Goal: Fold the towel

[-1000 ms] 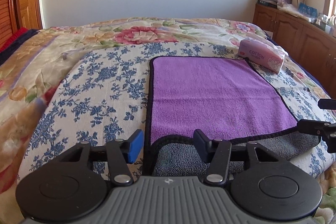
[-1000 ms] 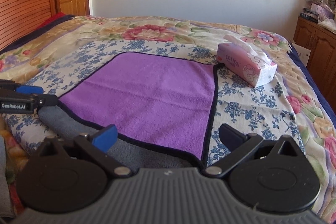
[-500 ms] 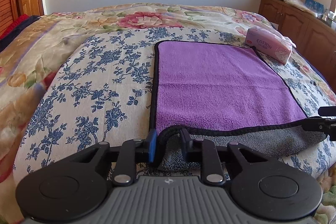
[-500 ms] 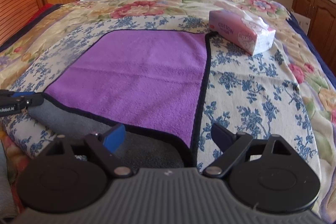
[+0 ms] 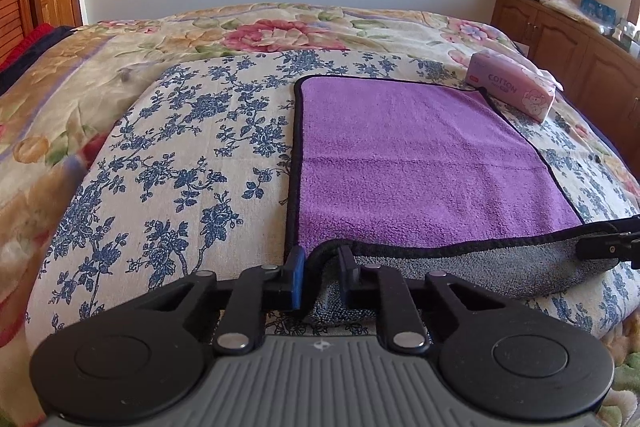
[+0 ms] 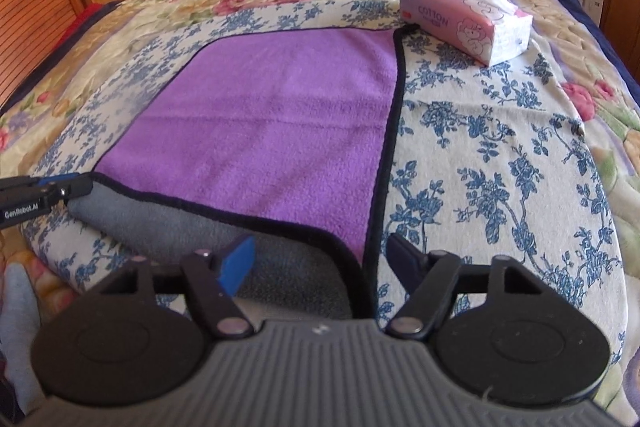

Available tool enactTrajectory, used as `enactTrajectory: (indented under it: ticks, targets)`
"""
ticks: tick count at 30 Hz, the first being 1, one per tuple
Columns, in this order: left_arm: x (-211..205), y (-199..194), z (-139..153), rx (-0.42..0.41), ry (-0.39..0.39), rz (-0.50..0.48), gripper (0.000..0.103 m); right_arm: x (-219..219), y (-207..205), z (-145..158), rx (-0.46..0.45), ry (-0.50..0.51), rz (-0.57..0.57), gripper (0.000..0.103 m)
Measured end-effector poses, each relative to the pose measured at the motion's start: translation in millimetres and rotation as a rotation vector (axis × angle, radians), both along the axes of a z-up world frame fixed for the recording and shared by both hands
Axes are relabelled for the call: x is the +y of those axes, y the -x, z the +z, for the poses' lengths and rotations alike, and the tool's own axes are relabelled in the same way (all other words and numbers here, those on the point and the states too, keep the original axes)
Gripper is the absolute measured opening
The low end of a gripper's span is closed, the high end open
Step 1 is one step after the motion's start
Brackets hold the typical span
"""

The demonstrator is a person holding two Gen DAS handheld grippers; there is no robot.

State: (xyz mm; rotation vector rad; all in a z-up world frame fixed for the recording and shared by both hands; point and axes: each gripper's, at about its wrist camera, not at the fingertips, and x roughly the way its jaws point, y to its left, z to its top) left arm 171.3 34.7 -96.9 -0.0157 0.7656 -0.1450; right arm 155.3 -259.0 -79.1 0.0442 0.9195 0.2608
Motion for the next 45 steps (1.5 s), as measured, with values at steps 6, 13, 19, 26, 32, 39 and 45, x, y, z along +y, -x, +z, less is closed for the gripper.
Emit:
enactTrajectory:
  ticks: [6,13,19,26,32,39,45]
  targets:
    - [-0.3,0.0,2.1,0.003,0.0,-0.012,0.017,-2.7,-0.5,0.8,0.013,-0.005,0.016,0.055]
    - [-3.9,0.8,1.3,0.008,-0.013,-0.04,0.016,0.2,-0.5,0.4,0.014,0.028,0.043,0.03]
    - [-4.3,0.8,0.4,0.011,-0.014,-0.049,0.007,0.2,-0.9,1.0,0.009,0.043,0.057,0.014]
    - [-5.1,2.2,0.8,0.005,-0.017,-0.061,0.006,-0.7,0.3,2.4,0.003,0.044,0.07,0.004]
    - [-4.9,3.8,4.8,-0.009,-0.011,-0.066,0.006,-2.4,1.5,7.6,-0.023,0.033,0.066,0.004]
    - [-4.7,6.9,12.0,-0.04,0.003,-0.071,0.006,-3.9,3.0,15.7,-0.077,0.023,0.058,0.004]
    - [-4.9,9.2,20.5,-0.075,0.014,-0.071,0.006,-4.5,1.5,23.5,-0.132,0.026,0.058,0.004]
